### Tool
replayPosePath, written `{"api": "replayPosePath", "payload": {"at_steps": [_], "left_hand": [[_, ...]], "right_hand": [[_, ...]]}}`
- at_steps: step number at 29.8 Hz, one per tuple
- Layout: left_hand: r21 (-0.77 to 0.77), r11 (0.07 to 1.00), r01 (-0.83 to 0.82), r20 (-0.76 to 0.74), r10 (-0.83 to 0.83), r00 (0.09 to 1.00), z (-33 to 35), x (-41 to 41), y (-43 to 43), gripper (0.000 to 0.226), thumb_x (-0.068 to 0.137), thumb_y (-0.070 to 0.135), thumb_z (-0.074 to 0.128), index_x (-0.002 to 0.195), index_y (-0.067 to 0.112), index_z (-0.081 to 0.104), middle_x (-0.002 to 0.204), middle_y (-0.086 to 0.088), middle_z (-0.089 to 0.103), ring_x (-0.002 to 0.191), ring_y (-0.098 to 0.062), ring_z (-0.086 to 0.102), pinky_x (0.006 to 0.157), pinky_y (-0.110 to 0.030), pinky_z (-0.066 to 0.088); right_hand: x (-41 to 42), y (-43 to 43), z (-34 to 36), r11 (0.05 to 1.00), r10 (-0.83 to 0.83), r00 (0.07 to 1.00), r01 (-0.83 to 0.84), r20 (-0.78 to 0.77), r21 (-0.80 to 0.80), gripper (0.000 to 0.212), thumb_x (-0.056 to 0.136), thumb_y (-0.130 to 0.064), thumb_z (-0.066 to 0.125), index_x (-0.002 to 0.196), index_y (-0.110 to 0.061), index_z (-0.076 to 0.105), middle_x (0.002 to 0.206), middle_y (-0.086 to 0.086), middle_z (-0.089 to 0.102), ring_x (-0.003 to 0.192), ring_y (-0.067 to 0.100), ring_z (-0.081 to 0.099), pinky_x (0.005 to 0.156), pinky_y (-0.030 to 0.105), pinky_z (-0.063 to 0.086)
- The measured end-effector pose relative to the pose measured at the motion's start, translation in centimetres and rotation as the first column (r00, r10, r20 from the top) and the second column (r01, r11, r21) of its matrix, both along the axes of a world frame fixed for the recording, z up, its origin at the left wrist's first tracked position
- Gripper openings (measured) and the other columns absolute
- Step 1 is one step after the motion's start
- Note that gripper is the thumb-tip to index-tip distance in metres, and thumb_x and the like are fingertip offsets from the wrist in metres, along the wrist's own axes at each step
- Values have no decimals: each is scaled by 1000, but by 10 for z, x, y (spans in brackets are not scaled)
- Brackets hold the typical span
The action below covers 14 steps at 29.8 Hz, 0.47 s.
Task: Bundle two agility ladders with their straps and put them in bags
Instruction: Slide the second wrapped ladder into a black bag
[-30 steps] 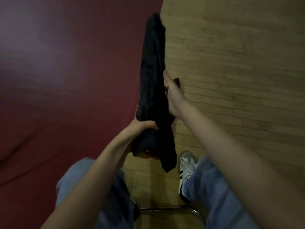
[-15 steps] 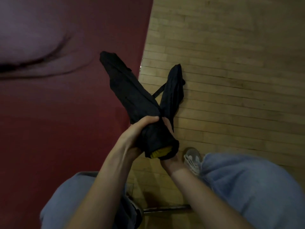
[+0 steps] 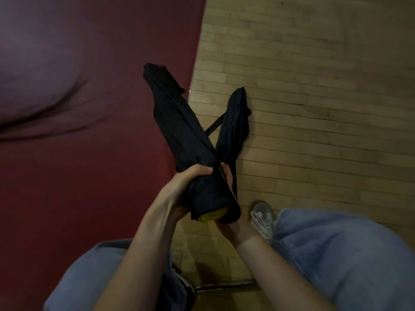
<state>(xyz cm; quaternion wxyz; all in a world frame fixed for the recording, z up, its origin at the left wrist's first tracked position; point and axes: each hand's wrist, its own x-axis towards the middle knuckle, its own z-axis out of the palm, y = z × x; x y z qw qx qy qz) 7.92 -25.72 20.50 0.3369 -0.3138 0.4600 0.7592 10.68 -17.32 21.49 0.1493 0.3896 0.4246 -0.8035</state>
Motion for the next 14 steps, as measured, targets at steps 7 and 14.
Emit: {"api": "replayPosePath", "payload": {"at_steps": [7, 14], "left_hand": [[-38, 998, 40, 5, -40, 999, 9, -1, -23, 63, 50, 11, 74, 110, -2, 61, 109, -20, 66, 95, -32, 64, 78, -36, 54], [-364, 927, 86, 63, -67, 996, -41, -10, -23, 35, 78, 0, 65, 111, -3, 54, 89, -11, 61, 77, -23, 60, 60, -31, 47]], "right_hand": [[13, 33, -49, 991, 72, 997, -69, 25, -116, 32, 99, -36, 32, 117, -20, 52, 102, 0, 71, 88, 12, 66, 79, 27, 50], [8, 56, -127, 986, 47, 977, -79, 206, 149, 62, 92, -40, 49, 145, -23, 22, 145, 4, 38, 127, 21, 41, 99, 35, 37]]}}
